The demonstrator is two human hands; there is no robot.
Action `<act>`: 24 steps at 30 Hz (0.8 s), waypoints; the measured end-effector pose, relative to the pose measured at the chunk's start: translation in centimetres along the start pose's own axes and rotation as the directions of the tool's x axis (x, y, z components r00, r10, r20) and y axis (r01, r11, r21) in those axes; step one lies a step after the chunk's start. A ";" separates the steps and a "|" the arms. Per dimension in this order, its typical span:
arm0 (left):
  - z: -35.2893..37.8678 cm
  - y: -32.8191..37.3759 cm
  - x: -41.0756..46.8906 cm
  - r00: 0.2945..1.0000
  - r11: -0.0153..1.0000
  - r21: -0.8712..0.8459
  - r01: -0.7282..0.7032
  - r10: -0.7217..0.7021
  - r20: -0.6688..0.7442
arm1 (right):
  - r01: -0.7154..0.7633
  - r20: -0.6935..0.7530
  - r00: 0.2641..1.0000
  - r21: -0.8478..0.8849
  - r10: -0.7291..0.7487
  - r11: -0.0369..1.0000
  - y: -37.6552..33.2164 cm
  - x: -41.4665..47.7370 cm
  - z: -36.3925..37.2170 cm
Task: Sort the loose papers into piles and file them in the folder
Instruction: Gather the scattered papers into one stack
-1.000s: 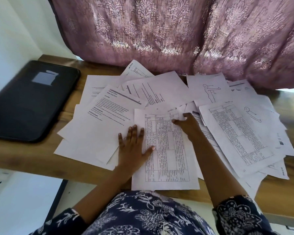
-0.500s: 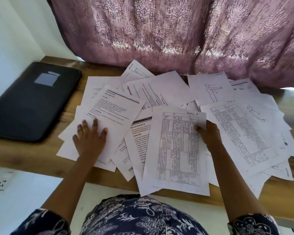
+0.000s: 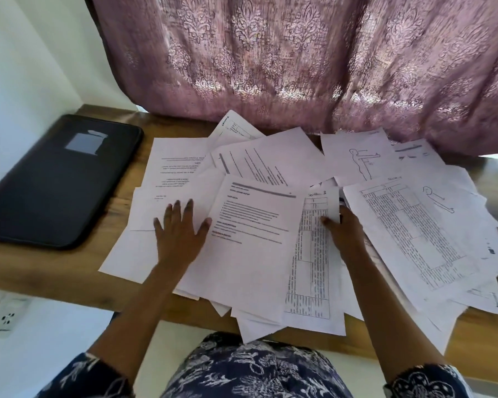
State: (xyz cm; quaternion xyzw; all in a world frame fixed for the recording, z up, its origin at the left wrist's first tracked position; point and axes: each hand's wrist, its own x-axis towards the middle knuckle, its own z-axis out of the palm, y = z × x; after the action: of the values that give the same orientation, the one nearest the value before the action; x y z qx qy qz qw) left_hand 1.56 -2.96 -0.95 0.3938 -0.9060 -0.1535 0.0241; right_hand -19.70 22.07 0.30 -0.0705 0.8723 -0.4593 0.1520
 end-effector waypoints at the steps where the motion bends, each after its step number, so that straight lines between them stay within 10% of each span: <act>1: 0.4 -0.1 0.3 0.999 0.999 0.019 -0.025 0.024 0.040 | 0.000 -0.002 1.000 0.024 0.000 1.000 -0.2 -0.1 0.4; 11: 5.2 7.3 -9.0 0.947 0.984 -0.162 0.070 -0.014 0.321 | 0.021 0.134 0.990 0.134 -0.039 0.991 -1.4 -2.3 4.8; 17: 2.7 7.0 -7.9 0.975 0.731 -0.661 0.169 -0.026 0.220 | 0.224 0.094 0.973 -0.182 -0.209 0.958 -2.3 -1.9 3.6; 24: 3.8 1.8 -4.0 0.991 0.990 -0.097 -0.100 0.108 0.076 | 0.293 0.230 0.950 -0.430 -0.210 0.854 -3.3 2.3 2.8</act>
State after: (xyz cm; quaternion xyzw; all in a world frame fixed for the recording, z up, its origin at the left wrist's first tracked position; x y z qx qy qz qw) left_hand 2.43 2.07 -3.73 0.3377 -0.9174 -0.2099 0.0135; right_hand -20.97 17.46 1.06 -0.2583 0.9224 -0.2479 0.1452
